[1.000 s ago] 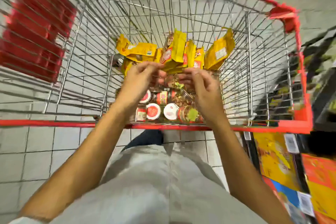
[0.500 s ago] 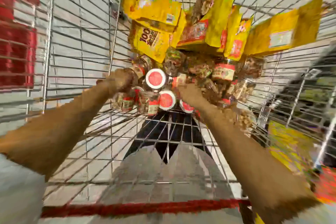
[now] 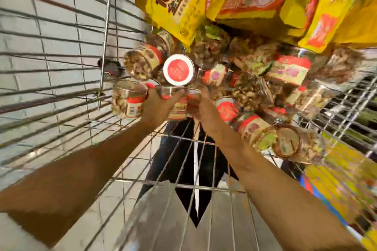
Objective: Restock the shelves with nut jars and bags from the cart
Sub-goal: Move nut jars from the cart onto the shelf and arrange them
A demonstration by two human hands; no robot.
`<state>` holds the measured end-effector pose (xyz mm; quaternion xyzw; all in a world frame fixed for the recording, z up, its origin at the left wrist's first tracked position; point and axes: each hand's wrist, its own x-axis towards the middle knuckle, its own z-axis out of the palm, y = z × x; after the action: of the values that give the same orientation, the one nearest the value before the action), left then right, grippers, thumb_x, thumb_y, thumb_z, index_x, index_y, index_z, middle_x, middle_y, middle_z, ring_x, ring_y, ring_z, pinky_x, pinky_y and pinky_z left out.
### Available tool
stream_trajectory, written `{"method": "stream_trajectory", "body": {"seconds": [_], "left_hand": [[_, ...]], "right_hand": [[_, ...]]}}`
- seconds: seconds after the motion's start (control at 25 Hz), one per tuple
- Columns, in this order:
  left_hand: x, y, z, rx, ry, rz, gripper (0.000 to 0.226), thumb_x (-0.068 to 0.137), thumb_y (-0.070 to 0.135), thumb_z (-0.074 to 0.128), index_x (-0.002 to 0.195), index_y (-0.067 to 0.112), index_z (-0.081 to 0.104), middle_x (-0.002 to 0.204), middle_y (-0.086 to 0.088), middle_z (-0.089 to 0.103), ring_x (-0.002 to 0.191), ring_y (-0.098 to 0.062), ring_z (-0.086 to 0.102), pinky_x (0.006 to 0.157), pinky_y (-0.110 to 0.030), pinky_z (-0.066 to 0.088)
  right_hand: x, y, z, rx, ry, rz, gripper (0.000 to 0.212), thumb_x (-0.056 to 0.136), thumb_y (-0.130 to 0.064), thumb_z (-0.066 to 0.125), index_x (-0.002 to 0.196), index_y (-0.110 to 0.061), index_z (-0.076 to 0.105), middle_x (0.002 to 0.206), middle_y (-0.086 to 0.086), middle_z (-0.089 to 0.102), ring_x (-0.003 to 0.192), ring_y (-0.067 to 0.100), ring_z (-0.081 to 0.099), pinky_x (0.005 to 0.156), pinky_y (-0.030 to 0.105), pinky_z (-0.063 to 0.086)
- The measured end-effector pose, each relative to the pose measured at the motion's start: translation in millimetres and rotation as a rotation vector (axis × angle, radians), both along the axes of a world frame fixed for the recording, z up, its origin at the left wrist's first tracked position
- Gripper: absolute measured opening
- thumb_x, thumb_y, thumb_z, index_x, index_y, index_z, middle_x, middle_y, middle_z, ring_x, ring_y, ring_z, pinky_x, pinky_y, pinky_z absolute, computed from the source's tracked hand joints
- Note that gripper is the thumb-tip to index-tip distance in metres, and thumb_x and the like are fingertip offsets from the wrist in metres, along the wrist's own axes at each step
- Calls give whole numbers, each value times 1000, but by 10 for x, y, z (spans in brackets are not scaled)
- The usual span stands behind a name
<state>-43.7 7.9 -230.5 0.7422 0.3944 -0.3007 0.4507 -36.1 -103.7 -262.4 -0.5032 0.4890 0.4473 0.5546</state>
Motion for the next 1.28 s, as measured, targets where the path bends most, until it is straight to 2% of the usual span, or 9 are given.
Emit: {"method": "stream_trajectory", "body": {"seconds": [0.12, 0.24, 0.32, 0.44, 0.68, 0.8, 0.92, 1.04, 1.28], "left_hand": [[79, -92, 174, -305, 39, 5, 9, 90, 27, 61, 82, 29, 56, 61, 23, 67, 60, 12, 63, 50, -3, 44], [63, -156, 308, -343, 116, -163, 31, 98, 42, 39, 95, 22, 62, 96, 2, 70, 97, -8, 66, 79, -17, 50], [4, -10, 342, -144, 126, -297, 44, 101, 40, 30, 105, 13, 63, 112, -12, 62, 113, -28, 53, 98, -36, 40], [-185, 485, 280, 383, 201, -382, 54, 96, 38, 46, 134, -1, 43, 132, -27, 45, 121, -38, 41, 98, -42, 35], [-298, 752, -207, 312, 199, -105, 94, 63, 57, 76, 128, -1, 45, 120, -20, 57, 109, -33, 58, 88, -46, 53], [-242, 686, -277, 366, 87, -50, 80, 62, 54, 79, 117, 5, 48, 114, -12, 60, 96, -22, 60, 70, -33, 54], [-112, 722, -105, 64, 63, -92, 47, 63, 52, 80, 94, 27, 56, 95, 6, 68, 79, -10, 65, 67, -21, 49], [222, 603, 276, -323, 74, -85, 56, 55, 54, 78, 102, 26, 63, 96, 4, 74, 84, -13, 72, 71, -24, 57], [1012, 59, 1386, -610, -82, -153, 68, 58, 47, 75, 117, 16, 61, 102, -9, 73, 78, -16, 72, 64, -28, 56]], "right_hand": [[175, -168, 165, 133, 2, -54, 67, 94, -59, 24, 127, -9, 55, 118, 17, 63, 108, 32, 61, 93, 41, 49], [235, -346, 291, 263, 57, -46, 79, 87, -71, 20, 129, -14, 54, 123, 19, 61, 113, 33, 59, 99, 52, 43], [214, -395, 350, 306, 88, -65, 84, 83, -77, 18, 131, -17, 52, 125, 17, 61, 115, 33, 58, 101, 55, 40], [213, -331, 374, 276, 81, -126, 80, 83, -77, 19, 128, -20, 55, 121, 15, 63, 105, 30, 63, 86, 48, 50], [305, -267, 250, 234, 100, -232, 77, 87, -71, 16, 124, -17, 57, 119, 16, 64, 107, 30, 62, 84, 45, 51], [384, -274, 248, 181, 106, -203, 77, 89, -70, 15, 121, -14, 57, 119, 18, 63, 106, 30, 62, 80, 44, 51], [530, -313, 465, 197, 125, -202, 78, 87, -72, 14, 107, -14, 62, 111, 13, 65, 98, 26, 63, 69, 42, 52], [733, -422, 891, 173, 20, -255, 75, 88, -71, 17, 111, -14, 60, 116, 17, 64, 107, 33, 61, 76, 45, 51], [672, -1021, 2062, 241, -303, -641, 75, 89, -69, 21, 119, -12, 60, 105, 16, 68, 93, 30, 64, 84, 46, 50]]}}
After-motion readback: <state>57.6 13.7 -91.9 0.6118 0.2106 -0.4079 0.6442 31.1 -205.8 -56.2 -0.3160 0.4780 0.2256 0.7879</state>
